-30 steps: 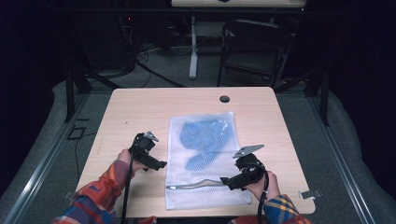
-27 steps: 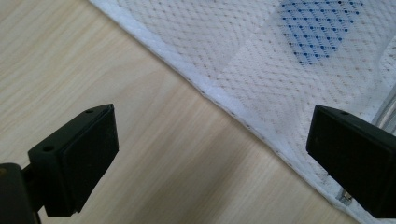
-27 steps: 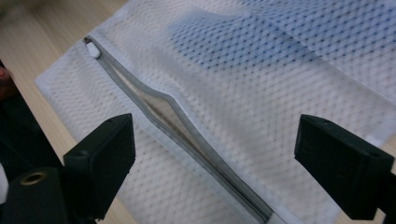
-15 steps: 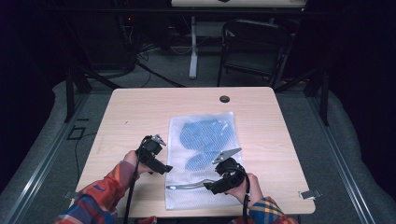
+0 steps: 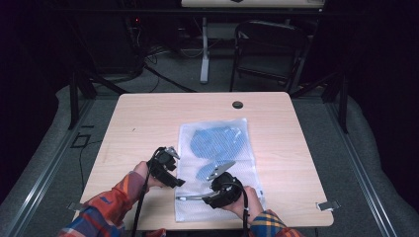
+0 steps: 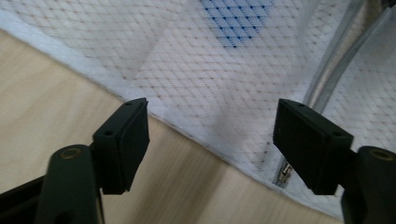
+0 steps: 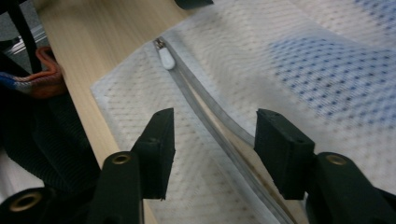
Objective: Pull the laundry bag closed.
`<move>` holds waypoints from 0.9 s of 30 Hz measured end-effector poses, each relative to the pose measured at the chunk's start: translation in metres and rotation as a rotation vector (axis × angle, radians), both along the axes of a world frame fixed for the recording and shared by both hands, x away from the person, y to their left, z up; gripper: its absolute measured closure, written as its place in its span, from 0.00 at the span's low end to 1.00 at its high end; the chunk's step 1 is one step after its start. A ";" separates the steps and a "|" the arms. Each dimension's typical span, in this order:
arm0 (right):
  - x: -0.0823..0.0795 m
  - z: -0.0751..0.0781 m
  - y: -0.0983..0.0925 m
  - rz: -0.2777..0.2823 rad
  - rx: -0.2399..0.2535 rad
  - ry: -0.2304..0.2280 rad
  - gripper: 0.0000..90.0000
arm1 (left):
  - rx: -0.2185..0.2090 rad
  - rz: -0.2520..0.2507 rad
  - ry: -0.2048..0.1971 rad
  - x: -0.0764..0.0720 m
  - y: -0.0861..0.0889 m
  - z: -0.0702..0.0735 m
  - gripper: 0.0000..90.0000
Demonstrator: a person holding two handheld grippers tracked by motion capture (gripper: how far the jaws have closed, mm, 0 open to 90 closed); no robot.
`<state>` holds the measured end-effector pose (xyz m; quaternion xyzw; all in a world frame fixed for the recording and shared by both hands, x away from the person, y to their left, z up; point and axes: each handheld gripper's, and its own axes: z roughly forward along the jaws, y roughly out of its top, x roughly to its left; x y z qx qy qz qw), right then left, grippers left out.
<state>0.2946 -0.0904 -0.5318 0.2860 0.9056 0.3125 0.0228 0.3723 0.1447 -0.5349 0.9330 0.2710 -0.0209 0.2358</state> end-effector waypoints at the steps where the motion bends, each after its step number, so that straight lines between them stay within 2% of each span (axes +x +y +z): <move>1: 0.000 -0.001 0.004 0.011 -0.008 0.000 0.56 | -0.001 -0.007 0.007 0.000 0.000 -0.001 0.35; 3: -0.001 -0.002 0.009 0.023 -0.005 -0.003 0.60 | 0.002 -0.014 0.020 0.000 0.000 -0.003 0.37; 5: -0.001 -0.004 0.015 0.028 -0.007 -0.005 0.64 | 0.004 -0.027 0.045 0.000 0.000 -0.004 0.43; 10: -0.001 -0.011 0.031 0.063 -0.005 0.008 0.72 | 0.013 -0.050 0.075 0.000 0.000 -0.008 0.56; 12: -0.001 -0.012 0.035 0.065 0.000 0.010 0.73 | 0.022 -0.067 0.087 0.000 0.000 -0.009 0.58; 13: 0.001 -0.013 0.038 0.077 -0.012 0.009 0.74 | 0.022 -0.071 0.094 0.000 0.000 -0.009 0.61; 16: 0.001 -0.017 0.049 0.083 -0.007 0.006 0.78 | 0.029 -0.085 0.107 0.000 -0.001 -0.011 0.69; 21: 0.003 -0.024 0.061 0.094 -0.013 0.014 0.80 | 0.045 -0.098 0.116 -0.001 -0.001 -0.015 0.77; 27: 0.007 -0.028 0.066 0.086 -0.022 0.022 0.81 | 0.048 -0.095 0.121 0.000 0.000 -0.017 0.84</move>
